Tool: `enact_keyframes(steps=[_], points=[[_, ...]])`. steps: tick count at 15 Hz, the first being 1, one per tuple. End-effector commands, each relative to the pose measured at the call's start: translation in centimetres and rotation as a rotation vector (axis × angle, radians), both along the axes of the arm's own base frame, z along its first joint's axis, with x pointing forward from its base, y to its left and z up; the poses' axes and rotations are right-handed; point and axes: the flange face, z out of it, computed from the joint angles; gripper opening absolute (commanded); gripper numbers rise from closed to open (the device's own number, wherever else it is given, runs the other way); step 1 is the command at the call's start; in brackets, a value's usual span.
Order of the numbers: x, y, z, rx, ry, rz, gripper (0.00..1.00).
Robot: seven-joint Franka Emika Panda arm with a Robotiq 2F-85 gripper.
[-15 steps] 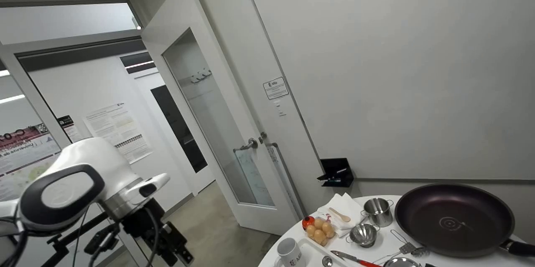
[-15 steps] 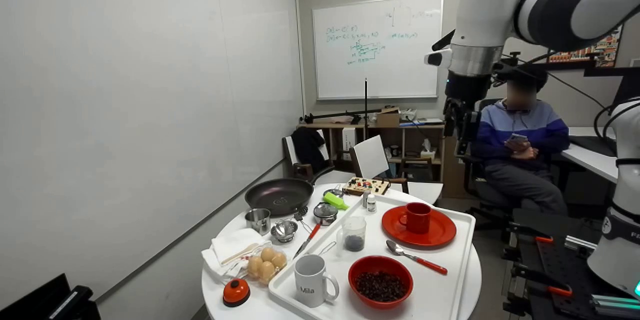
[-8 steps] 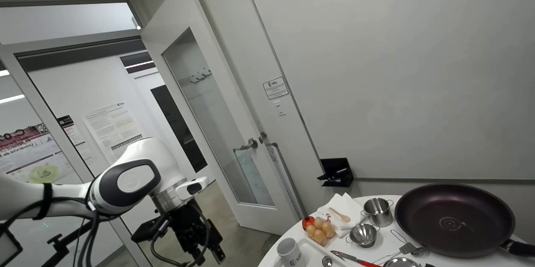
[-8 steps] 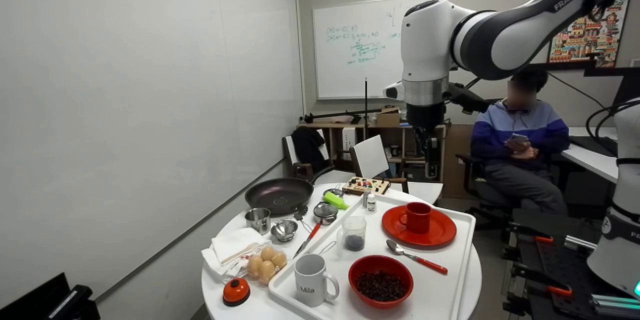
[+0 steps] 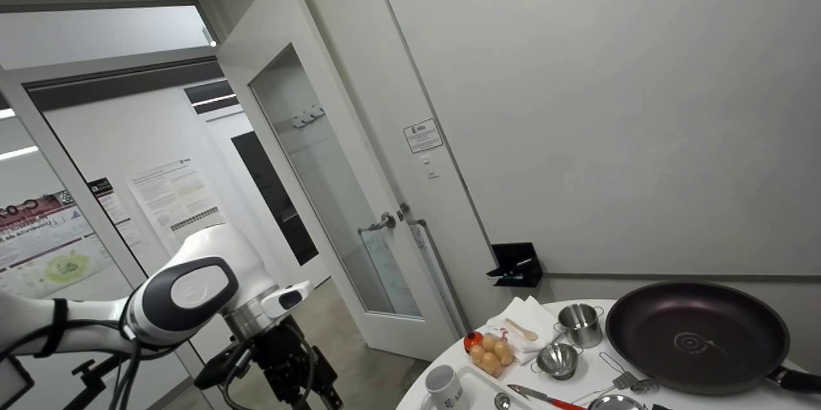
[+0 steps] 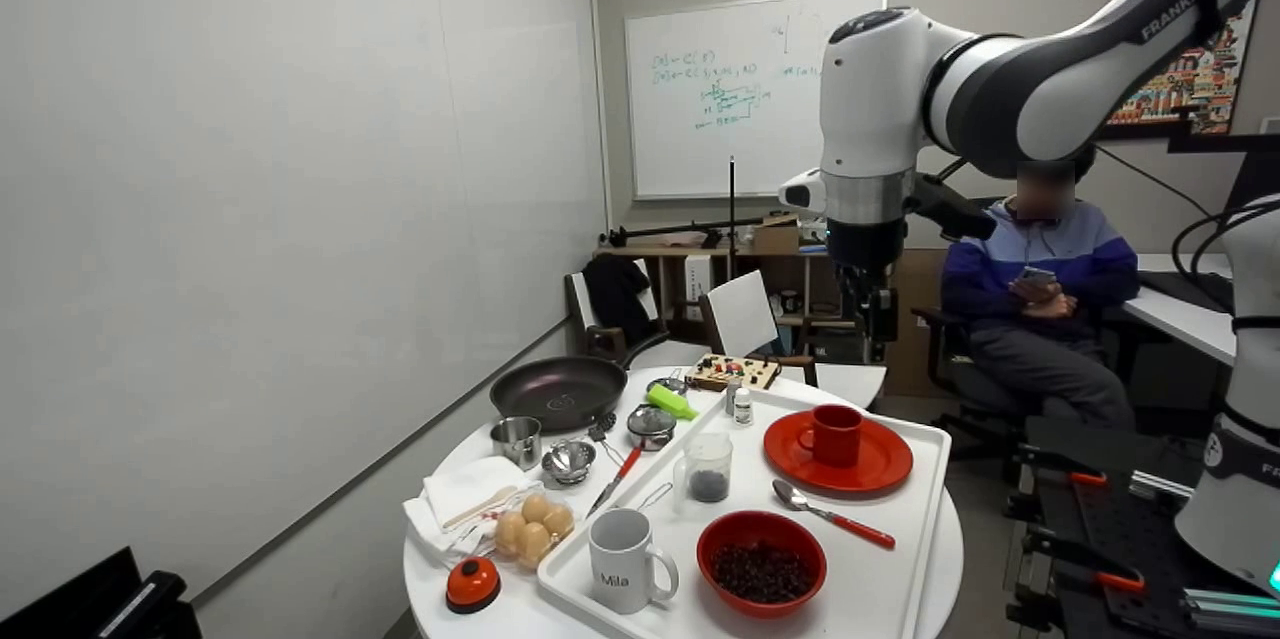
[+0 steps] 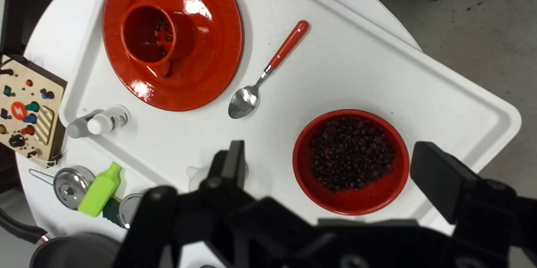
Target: Pour the contents in the clear jug into the red bowl
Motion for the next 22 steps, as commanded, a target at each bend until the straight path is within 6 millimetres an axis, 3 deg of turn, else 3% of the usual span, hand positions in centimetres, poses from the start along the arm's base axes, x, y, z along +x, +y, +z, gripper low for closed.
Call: enact_keyframes(steps=[1,4,7,14,19,22], points=[[0.1,-0.6,-3.5,-0.050,-0.025,0.022,1.00],[0.7,-0.7,-4.7,-0.022,-0.054,0.043,1.00],[2.9,-1.1,-5.6,0.021,-0.077,0.062,1.00],[11.2,-2.7,-10.3,-0.129,-0.043,0.062,1.00],[16.7,-1.1,-11.9,-0.184,0.024,0.052,1.00],[18.9,-0.1,-12.1,-0.202,0.074,0.074,1.00]])
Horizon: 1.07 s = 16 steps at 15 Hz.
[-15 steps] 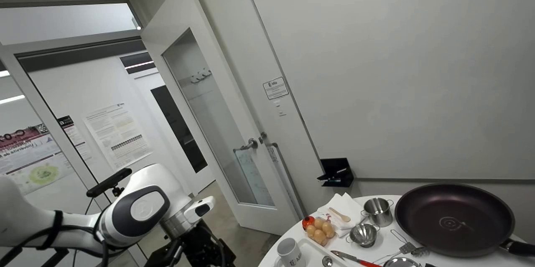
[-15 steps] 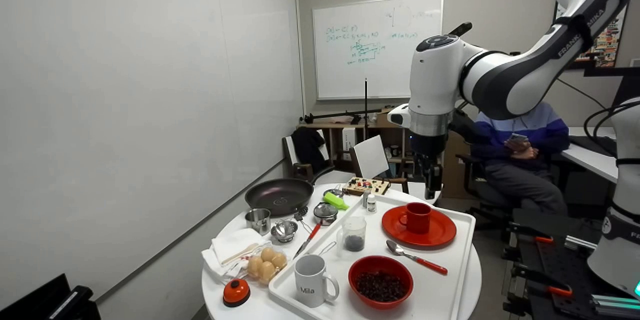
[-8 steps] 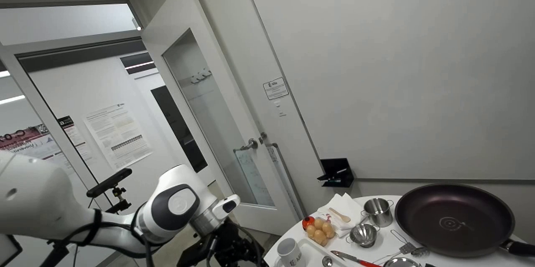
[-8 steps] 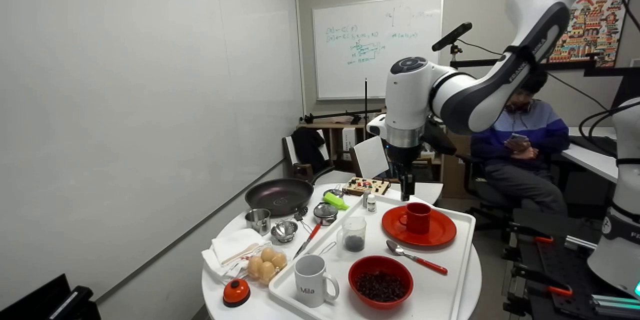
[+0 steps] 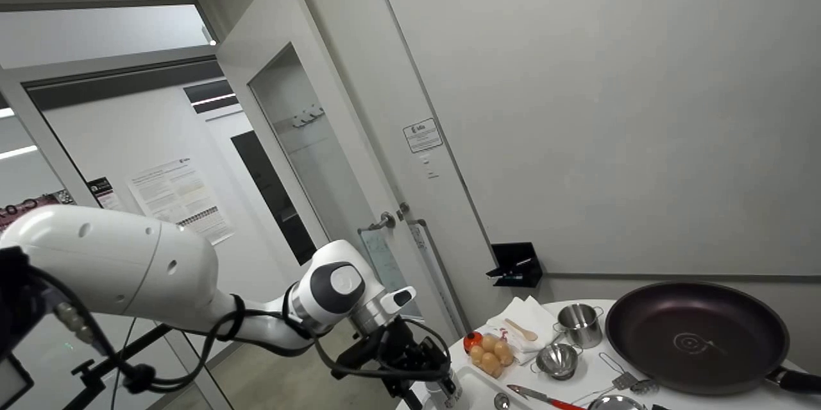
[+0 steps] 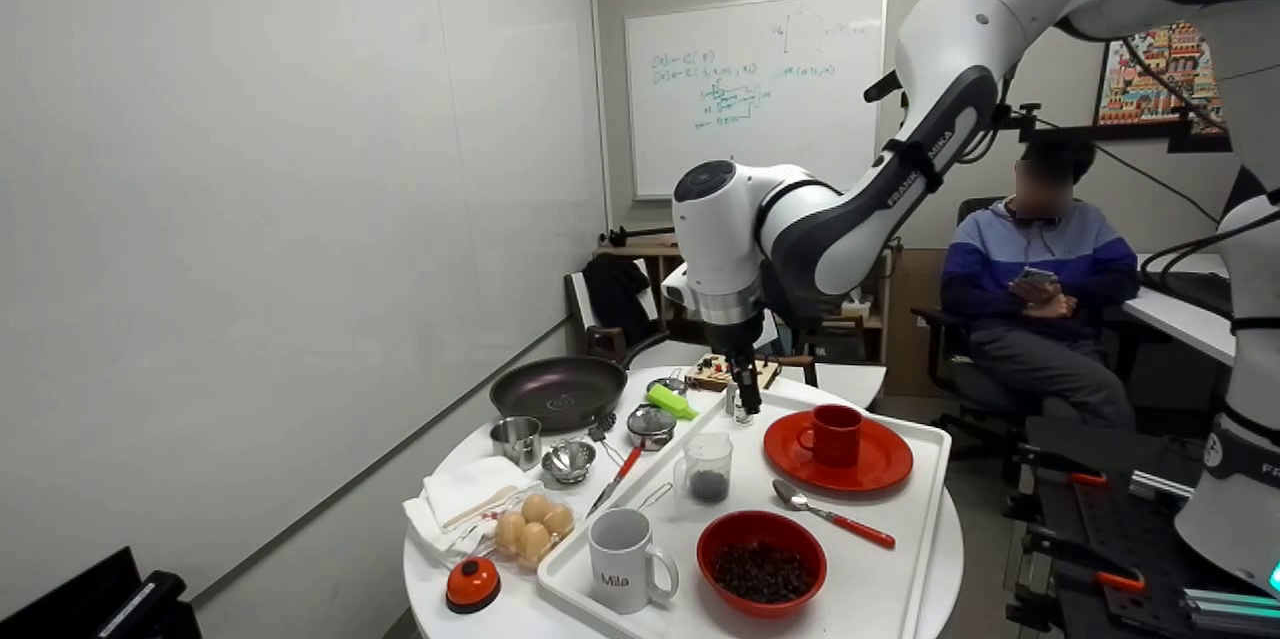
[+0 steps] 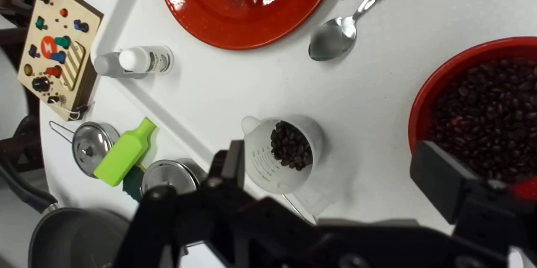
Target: Pour the contents in the clear jug into the red bowl
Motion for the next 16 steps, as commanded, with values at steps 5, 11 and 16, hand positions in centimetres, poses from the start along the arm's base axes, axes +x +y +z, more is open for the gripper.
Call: enact_keyframes(steps=[5,11,16], points=[[2.3,1.1,-0.6,-0.025,0.035,0.013,1.00],[1.6,-0.1,-1.7,0.200,-0.095,0.252,1.00],[2.2,-2.2,-3.0,0.420,-0.181,0.381,1.00]])
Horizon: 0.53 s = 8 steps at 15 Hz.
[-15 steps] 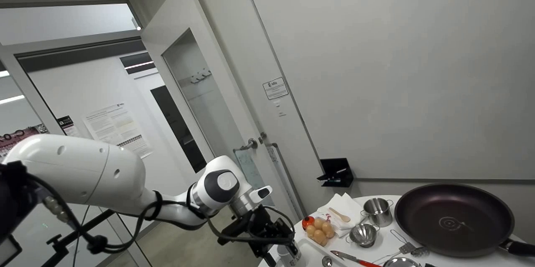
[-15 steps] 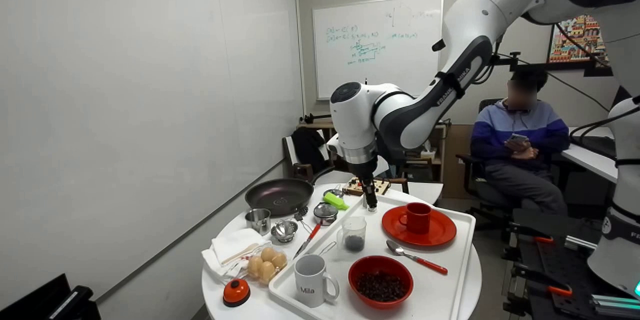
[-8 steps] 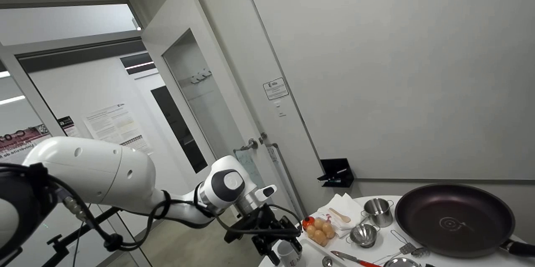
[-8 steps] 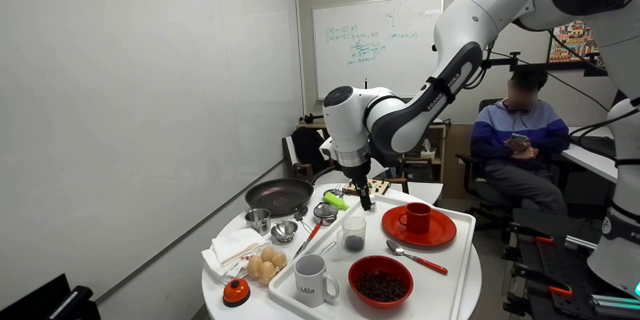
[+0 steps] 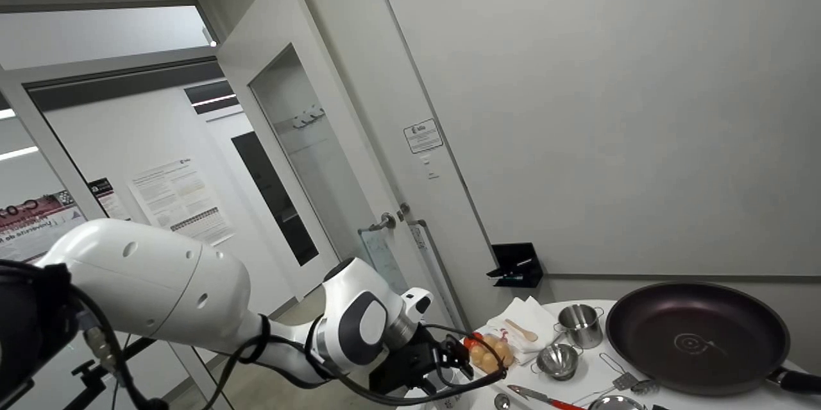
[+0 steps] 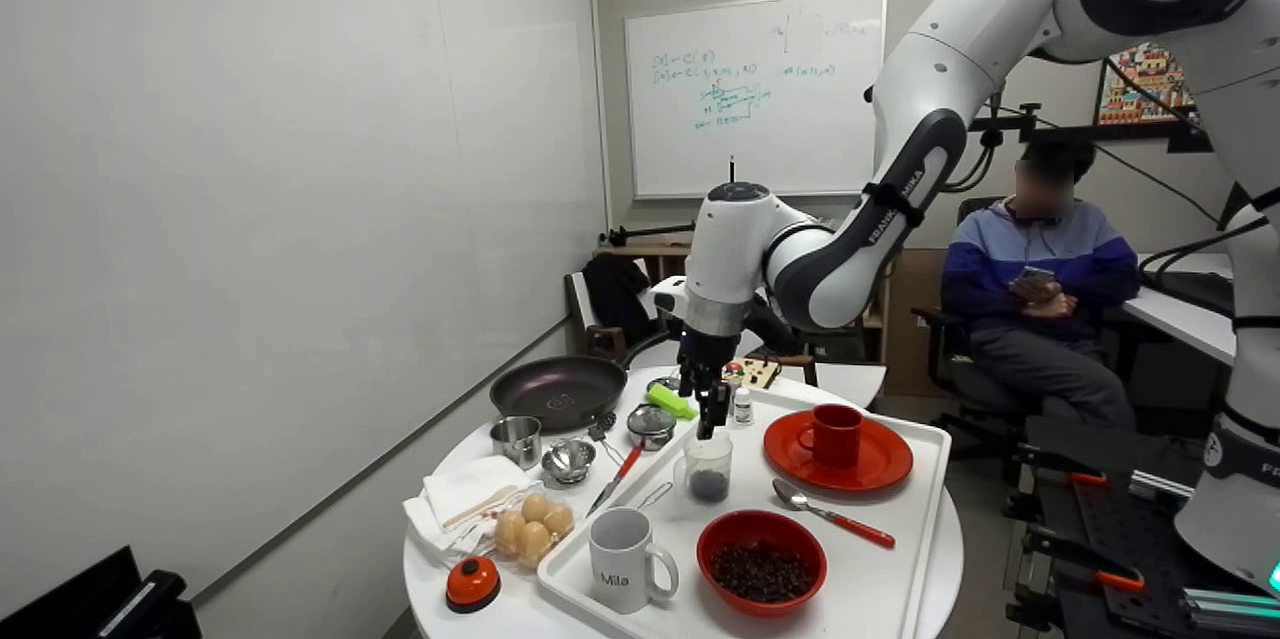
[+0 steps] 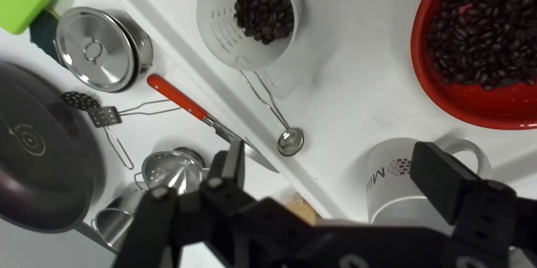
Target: Pour the contents in the clear jug into the red bowl
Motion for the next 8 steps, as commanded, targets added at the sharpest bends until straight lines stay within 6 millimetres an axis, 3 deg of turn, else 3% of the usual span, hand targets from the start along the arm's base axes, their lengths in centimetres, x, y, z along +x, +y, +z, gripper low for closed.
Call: enact_keyframes(steps=[1,5,6,8], points=[[-0.1,-1.1,-0.4,0.139,-0.002,0.117,1.00],[1.1,-0.3,-0.5,0.219,0.137,0.275,1.00],[0.0,-0.6,-0.6,0.174,0.083,0.205,1.00],[0.4,-0.6,-0.5,0.194,0.117,0.246,1.00]])
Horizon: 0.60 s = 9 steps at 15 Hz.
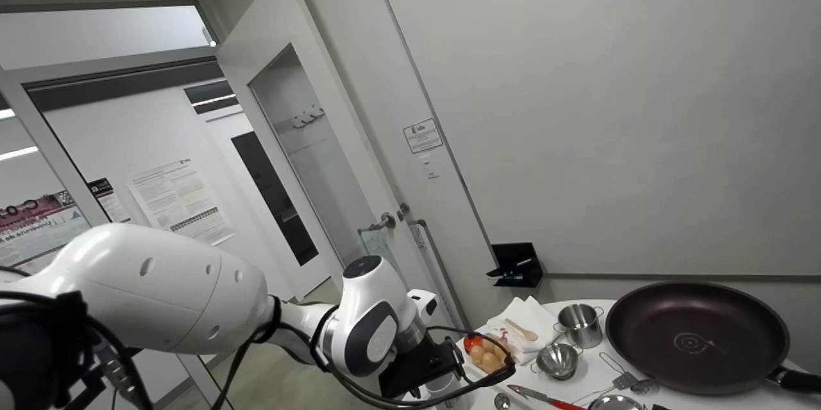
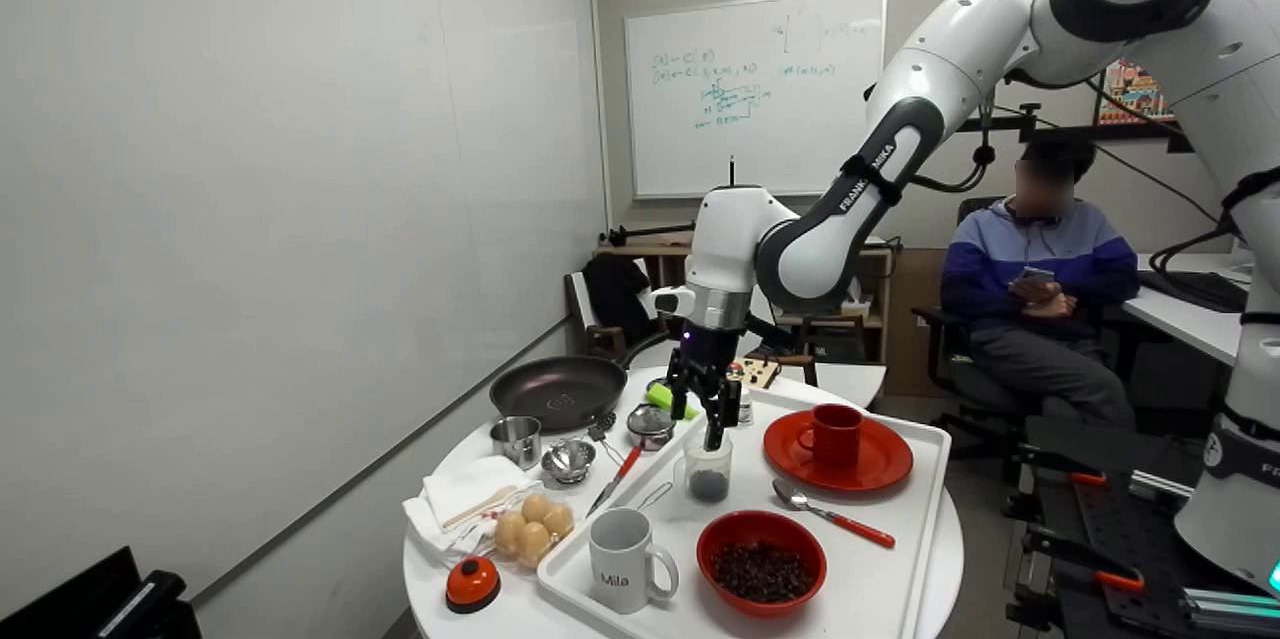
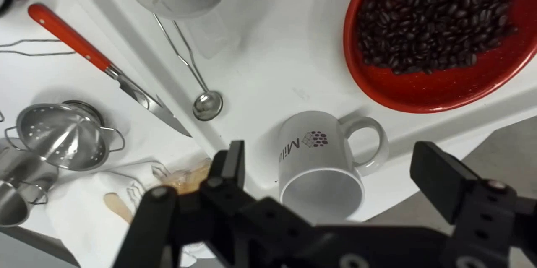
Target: Pour the contents in the clear jug into the red bowl
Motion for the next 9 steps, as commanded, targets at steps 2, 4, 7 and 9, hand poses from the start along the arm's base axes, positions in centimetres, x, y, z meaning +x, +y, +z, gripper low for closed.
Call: enact_keyframes(steps=[2,4,7,9], points=[[0.2,0.0,0.0,-0.010,-0.003,0.001,1.00],[0.6,-0.7,-0.8,-0.061,-0.004,0.011,1.00],[1.4,-1.4,-2.0,-0.130,-0.002,0.040,1.00],[1.8,-1.2,-2.4,-0.139,0.008,0.081,1.00]])
